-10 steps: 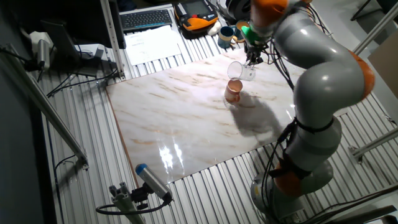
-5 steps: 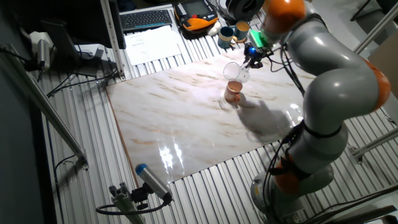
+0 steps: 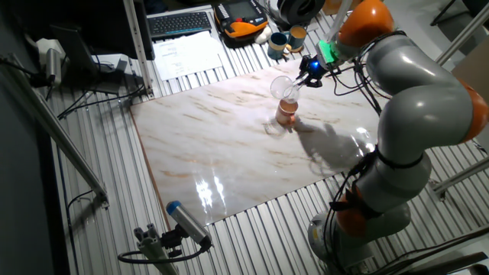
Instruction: Pour the water from one cup into another empty cup
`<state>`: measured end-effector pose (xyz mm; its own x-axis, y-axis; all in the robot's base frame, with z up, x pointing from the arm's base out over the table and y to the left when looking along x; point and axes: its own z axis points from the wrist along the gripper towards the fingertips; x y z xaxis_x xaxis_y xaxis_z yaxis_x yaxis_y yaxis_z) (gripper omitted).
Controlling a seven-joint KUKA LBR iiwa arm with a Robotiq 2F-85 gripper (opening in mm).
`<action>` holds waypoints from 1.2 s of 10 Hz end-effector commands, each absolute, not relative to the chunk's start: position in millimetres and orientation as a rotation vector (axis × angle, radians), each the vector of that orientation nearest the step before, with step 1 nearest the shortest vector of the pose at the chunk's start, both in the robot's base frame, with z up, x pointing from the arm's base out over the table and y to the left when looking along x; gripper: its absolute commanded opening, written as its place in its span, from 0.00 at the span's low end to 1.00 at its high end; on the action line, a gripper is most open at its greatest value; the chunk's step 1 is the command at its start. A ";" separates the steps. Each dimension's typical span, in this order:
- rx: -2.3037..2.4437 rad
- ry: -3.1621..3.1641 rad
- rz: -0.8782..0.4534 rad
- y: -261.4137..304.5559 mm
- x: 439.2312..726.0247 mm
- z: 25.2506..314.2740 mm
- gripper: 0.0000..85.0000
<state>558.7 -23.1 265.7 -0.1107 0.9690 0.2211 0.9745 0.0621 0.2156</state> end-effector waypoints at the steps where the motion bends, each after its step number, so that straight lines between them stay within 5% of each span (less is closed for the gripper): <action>1: -2.075 -2.283 -0.445 -17.9 557.0 262.4 0.00; 5: -2.097 -2.242 -0.538 -7.8 550.1 260.3 0.00; 12: -2.060 -2.249 -0.499 10.5 536.1 253.9 0.00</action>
